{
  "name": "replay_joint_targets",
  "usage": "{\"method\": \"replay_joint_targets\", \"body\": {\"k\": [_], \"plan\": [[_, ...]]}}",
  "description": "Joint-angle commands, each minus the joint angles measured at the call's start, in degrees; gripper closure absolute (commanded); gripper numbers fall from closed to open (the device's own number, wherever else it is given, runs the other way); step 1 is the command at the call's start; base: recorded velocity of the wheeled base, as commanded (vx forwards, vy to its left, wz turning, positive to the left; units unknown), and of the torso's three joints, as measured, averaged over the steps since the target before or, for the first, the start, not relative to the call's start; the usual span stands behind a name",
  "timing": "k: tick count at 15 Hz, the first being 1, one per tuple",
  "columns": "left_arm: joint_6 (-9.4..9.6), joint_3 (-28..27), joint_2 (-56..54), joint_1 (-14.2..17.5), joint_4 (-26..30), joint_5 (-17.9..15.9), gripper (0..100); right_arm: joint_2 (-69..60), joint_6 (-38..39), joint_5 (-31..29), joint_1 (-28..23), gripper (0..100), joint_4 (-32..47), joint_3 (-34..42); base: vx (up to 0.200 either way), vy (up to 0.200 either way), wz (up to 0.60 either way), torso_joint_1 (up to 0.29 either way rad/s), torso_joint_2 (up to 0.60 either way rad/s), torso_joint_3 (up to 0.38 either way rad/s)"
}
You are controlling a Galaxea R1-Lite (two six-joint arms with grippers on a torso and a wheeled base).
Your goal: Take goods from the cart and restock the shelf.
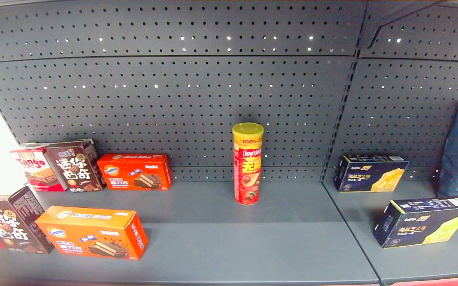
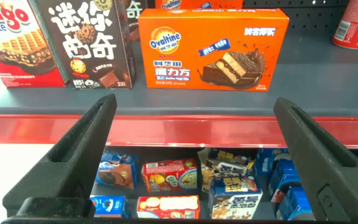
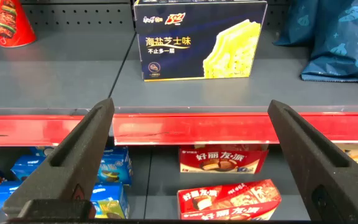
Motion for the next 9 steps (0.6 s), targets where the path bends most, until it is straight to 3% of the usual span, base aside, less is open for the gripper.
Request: {"method": "replay_joint_targets", "body": {"k": [1,9], "plan": [[0.0,0.0,-0.02,0.02,0.05,0.02,0,0.07,-0.07,-0.02,-0.01,0,0.01,0.01,0.0,0.0,0.0,0.0,0.0,0.0],[0.0,0.0,-0.02,0.02,-0.04,0.02,0,0.07,-0.07,-0.02,-0.01,0,0.01,0.01,0.0,0.0,0.0,0.0,0.0,0.0]]}}
